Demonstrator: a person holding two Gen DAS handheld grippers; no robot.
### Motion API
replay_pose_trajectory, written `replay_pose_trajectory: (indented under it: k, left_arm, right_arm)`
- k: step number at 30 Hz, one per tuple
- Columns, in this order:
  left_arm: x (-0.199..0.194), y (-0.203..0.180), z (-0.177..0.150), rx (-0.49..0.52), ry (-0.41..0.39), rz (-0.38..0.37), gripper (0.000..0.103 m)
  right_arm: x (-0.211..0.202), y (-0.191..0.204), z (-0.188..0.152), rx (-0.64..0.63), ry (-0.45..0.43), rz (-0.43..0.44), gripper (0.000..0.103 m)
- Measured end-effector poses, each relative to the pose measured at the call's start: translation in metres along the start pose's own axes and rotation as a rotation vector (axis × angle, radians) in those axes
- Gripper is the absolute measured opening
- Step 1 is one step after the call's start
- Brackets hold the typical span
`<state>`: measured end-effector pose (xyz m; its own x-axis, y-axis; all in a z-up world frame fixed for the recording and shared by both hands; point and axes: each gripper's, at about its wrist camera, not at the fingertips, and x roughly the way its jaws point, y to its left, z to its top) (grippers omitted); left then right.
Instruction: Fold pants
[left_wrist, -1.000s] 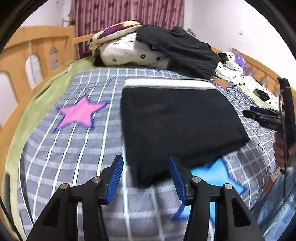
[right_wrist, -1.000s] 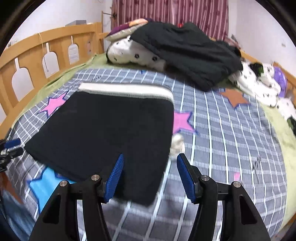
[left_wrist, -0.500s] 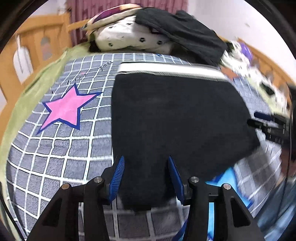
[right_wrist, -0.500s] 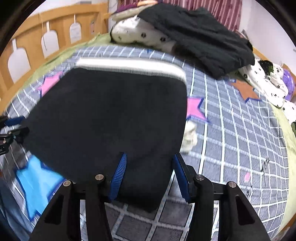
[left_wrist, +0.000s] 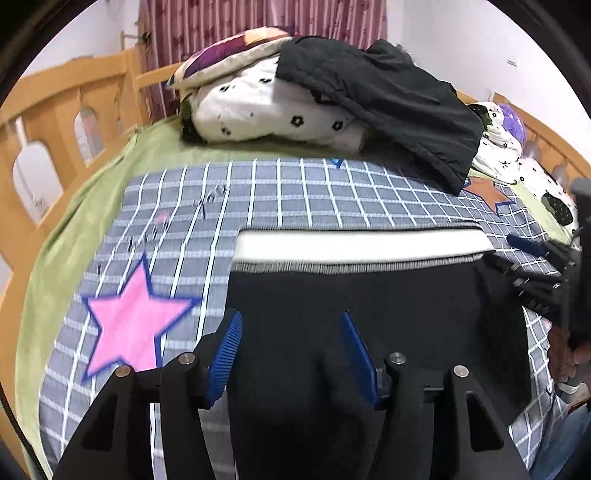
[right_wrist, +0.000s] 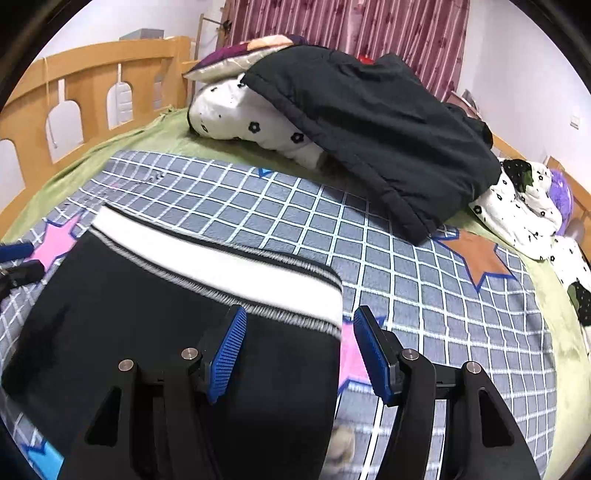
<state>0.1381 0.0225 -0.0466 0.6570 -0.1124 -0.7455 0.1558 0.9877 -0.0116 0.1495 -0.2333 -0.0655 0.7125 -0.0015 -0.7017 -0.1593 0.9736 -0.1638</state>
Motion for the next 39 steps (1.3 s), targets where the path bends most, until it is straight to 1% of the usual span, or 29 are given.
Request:
replay_pose_trajectory:
  k: [1,2,3,5,7,9,10,11,12,13,16,19,23,27,31,34,37,39]
  left_arm:
    - [0.005,-0.002,0.004,0.012,-0.007,0.007,0.056]
    - [0.007,-0.003,0.005,0.016,-0.009,0.011,0.056]
    - [0.014,-0.004,0.007,0.019,-0.008,0.020,0.056]
    - [0.023,-0.006,0.009,0.020,0.002,0.026,0.056]
    - [0.038,-0.004,0.010,0.035,0.009,0.044,0.056]
    - [0.051,-0.002,0.013,0.039,0.018,0.076,0.056]
    - [0.062,0.000,0.014,0.038,0.038,0.082,0.056]
    - [0.068,0.002,0.013,0.036,0.056,0.080,0.056]
    - [0.079,0.006,0.011,0.029,0.085,0.071,0.058]
    - [0.082,0.009,0.010,0.023,0.087,0.062,0.061]
    - [0.080,0.015,0.009,0.001,0.085,0.030,0.061]
    - [0.079,0.014,0.005,0.010,0.085,0.030,0.061]
    - [0.078,0.011,0.002,0.020,0.084,0.041,0.063]
    - [0.078,0.014,0.001,0.005,0.093,0.042,0.071]
    - [0.082,0.023,0.002,-0.048,0.109,0.009,0.078]
    - [0.084,0.029,0.002,-0.081,0.121,-0.018,0.079]
    - [0.084,0.026,0.002,-0.076,0.120,-0.011,0.079]
    - [0.084,0.025,0.002,-0.073,0.118,-0.007,0.079]
  right_arm:
    - [0.009,-0.002,0.001,0.000,0.023,0.001,0.060]
    - [0.026,-0.003,-0.001,0.001,0.075,0.007,0.059]
    - [0.032,-0.003,-0.005,0.006,0.092,0.017,0.058]
    - [0.036,-0.008,-0.009,0.032,0.072,0.046,0.058]
    - [0.035,-0.009,-0.007,0.031,0.077,0.064,0.059]
    - [0.032,-0.012,-0.006,0.032,0.049,0.070,0.059]
    - [0.033,-0.013,-0.005,0.030,0.043,0.067,0.059]
    - [0.038,-0.013,-0.006,0.029,0.056,0.075,0.059]
    - [0.042,-0.014,-0.006,0.035,0.060,0.081,0.058]
    - [0.045,-0.014,-0.006,0.043,0.060,0.086,0.058]
    - [0.050,-0.010,-0.006,0.038,0.059,0.078,0.058]
    - [0.050,-0.008,-0.007,0.027,0.056,0.065,0.058]
    - [0.050,-0.009,-0.007,0.049,0.064,0.067,0.058]
    - [0.047,-0.010,-0.006,0.067,0.074,0.068,0.059]
    - [0.046,-0.012,-0.005,0.074,0.074,0.077,0.059]
    - [0.040,-0.013,-0.002,0.063,0.062,0.082,0.059]
    - [0.042,-0.011,-0.003,0.043,0.065,0.070,0.059]
    - [0.046,-0.010,-0.006,0.053,0.067,0.069,0.059]
